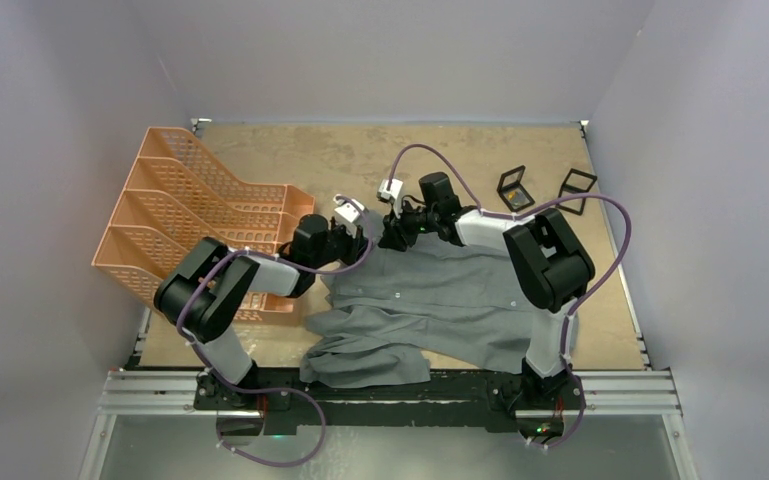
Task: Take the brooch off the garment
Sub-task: Remove the brooch from the clothes.
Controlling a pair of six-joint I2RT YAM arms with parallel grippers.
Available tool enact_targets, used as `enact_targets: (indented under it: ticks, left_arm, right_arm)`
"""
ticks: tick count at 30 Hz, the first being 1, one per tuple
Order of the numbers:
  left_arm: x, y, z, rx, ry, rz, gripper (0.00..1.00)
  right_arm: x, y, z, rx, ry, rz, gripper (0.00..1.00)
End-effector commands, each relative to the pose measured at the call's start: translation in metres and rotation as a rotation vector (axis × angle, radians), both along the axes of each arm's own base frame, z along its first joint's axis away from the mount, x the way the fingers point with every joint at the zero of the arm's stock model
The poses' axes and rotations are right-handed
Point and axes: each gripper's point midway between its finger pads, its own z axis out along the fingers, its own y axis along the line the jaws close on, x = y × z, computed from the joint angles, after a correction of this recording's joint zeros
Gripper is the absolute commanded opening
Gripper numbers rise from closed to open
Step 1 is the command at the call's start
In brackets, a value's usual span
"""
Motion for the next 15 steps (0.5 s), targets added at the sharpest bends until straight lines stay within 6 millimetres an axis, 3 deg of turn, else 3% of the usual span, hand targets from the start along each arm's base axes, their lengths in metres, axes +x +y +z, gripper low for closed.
enact_targets:
  ticks: [1,10,15]
  left_arm:
    - [0.010,-0.004,0.020,0.015,-0.060,-0.032,0.09]
    - [0.006,-0.011,0.018,0.011,-0.050,-0.083,0.00]
    - [0.005,-0.011,0.022,0.004,-0.061,-0.086,0.00]
  right_arm:
    - [0.002,0.012,0.013,0.044,-0.025,0.049,0.42]
    - [-0.006,0.012,0.008,0.064,0.023,0.059,0.42]
    - [-0.001,0.004,0.005,0.065,0.041,0.017,0.42]
